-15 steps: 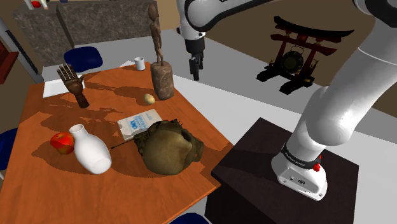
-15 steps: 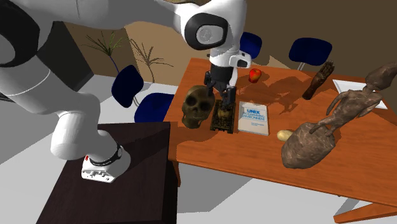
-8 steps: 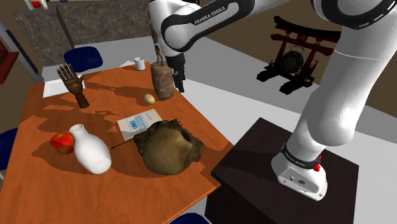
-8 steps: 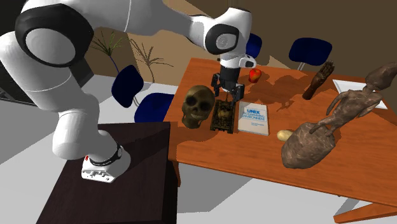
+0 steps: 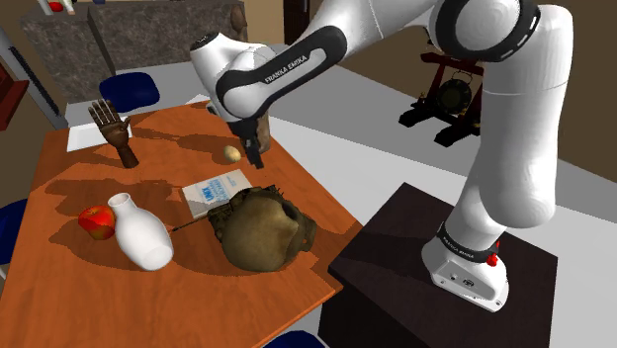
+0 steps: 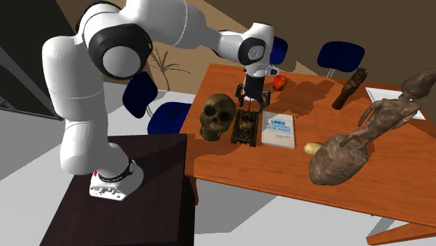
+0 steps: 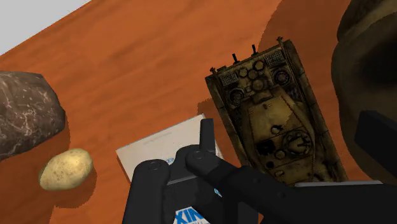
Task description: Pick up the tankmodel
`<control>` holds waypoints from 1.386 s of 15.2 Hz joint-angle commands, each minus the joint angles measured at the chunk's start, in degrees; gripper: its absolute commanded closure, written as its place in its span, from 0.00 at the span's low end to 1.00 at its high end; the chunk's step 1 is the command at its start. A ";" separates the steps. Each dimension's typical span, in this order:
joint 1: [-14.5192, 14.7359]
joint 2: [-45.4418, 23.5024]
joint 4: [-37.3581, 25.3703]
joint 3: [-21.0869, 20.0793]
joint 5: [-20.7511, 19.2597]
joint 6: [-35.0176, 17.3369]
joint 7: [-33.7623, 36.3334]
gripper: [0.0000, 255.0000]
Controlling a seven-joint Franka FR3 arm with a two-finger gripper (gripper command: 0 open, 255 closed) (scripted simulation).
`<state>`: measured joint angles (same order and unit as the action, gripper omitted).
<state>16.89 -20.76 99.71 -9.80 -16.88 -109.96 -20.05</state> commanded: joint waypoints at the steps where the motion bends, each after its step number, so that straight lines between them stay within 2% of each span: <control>1: 1.32 -4.28 -3.60 -0.46 -1.61 0.09 -0.88 0.00; 10: 8.18 -20.98 -17.95 -1.72 -7.93 1.12 -5.41 0.00; 20: 8.44 -24.36 -17.64 -1.16 -8.80 -2.38 -4.21 0.00; 21: 8.44 -24.41 -17.68 -1.15 -8.81 -2.38 -4.21 1.00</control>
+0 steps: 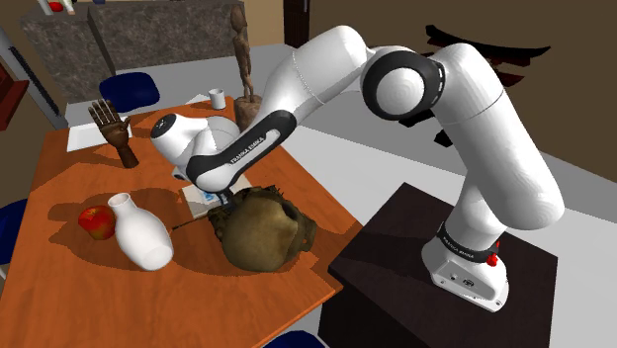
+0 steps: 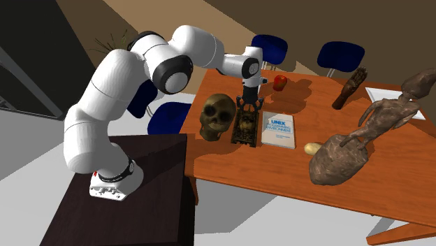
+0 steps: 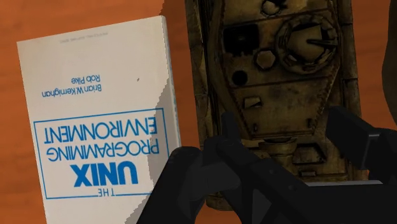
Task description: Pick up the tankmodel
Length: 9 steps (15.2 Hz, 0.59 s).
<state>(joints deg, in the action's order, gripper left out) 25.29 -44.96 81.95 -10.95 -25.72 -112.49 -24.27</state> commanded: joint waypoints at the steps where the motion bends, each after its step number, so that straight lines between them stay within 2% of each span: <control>1: 0.01 -0.37 0.20 0.04 -0.03 -0.13 0.06 1.00; 9: 0.04 -0.16 0.12 -0.02 0.03 0.16 0.01 1.00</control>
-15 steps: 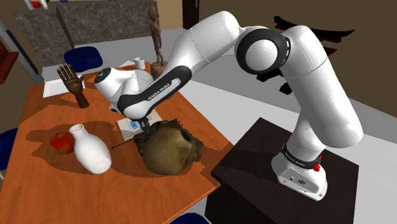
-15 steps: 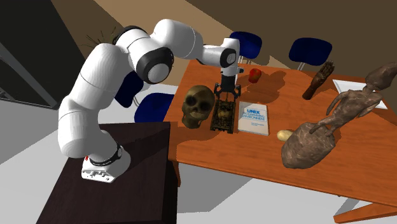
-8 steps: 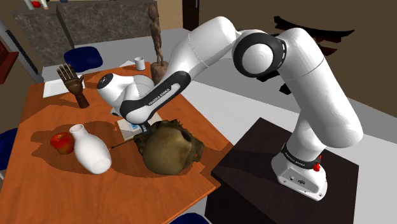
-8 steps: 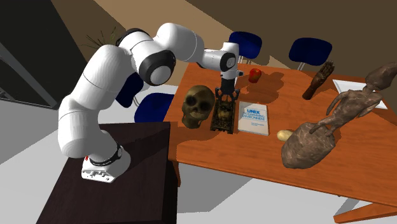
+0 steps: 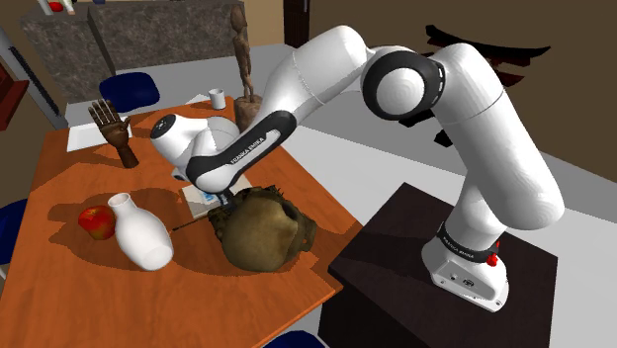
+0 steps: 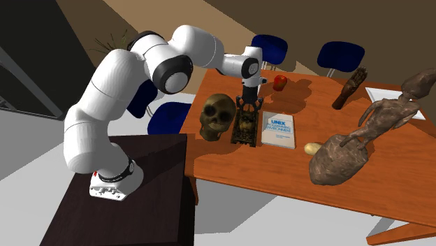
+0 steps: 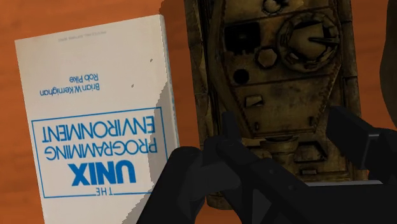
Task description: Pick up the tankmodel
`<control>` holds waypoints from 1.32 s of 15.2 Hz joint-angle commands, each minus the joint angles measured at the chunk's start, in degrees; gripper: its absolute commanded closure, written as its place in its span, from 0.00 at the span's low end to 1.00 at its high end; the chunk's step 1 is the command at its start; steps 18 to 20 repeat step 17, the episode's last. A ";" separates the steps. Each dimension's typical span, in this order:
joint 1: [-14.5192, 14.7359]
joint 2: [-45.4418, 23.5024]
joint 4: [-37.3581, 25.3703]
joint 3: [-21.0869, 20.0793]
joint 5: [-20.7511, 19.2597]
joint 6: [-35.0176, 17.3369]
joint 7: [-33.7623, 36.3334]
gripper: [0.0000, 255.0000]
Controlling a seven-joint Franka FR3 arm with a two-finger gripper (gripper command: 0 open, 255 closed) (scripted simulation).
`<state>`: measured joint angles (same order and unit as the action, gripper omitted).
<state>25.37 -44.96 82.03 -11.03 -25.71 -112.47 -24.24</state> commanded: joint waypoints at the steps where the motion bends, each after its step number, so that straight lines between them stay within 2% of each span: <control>1: -0.08 0.32 0.05 -0.02 0.13 0.58 -0.16 1.00; 15: -0.35 5.97 -1.49 -0.91 1.72 7.39 -2.51 1.00; 20: -0.35 6.02 -1.52 -0.92 1.73 7.47 -2.53 1.00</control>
